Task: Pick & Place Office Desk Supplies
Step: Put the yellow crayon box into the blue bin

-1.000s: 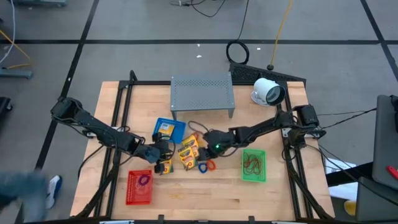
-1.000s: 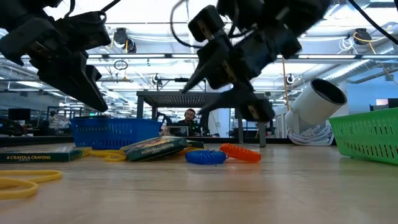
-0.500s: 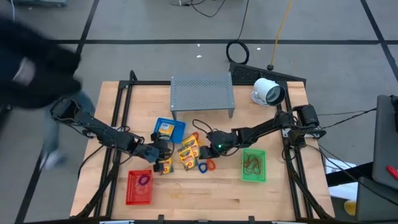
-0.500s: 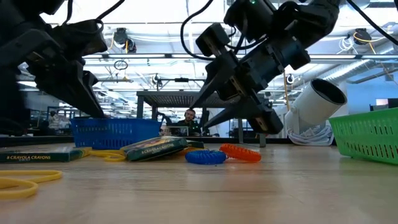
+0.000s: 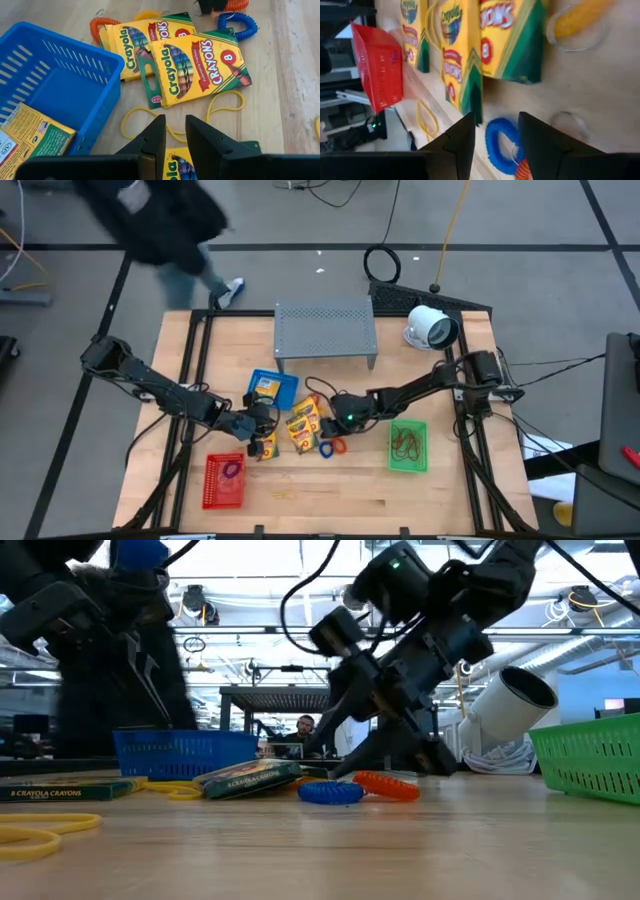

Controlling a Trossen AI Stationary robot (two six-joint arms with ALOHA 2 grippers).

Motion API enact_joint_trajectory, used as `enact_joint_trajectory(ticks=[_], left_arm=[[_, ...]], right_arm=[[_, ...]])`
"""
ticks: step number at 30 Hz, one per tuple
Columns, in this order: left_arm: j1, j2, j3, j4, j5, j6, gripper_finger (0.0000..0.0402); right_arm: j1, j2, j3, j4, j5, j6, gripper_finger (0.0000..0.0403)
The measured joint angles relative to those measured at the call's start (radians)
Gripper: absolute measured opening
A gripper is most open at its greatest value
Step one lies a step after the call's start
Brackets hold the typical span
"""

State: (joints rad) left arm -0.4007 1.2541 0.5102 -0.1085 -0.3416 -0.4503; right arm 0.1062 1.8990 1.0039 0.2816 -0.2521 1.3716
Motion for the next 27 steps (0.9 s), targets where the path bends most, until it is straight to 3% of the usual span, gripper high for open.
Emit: enact_joint_trajectory(ticks=[6,27], left_arm=[[0.000,0.000,0.000,0.006,0.000,0.000,0.0081],[0.000,0.000,0.000,0.006,0.002,0.000,0.0081]], right_arm=[[0.000,0.020,0.027,0.003,-0.035,-0.015,0.0138],[-0.002,0.021,0.026,0.023,0.020,-0.027,0.0137]])
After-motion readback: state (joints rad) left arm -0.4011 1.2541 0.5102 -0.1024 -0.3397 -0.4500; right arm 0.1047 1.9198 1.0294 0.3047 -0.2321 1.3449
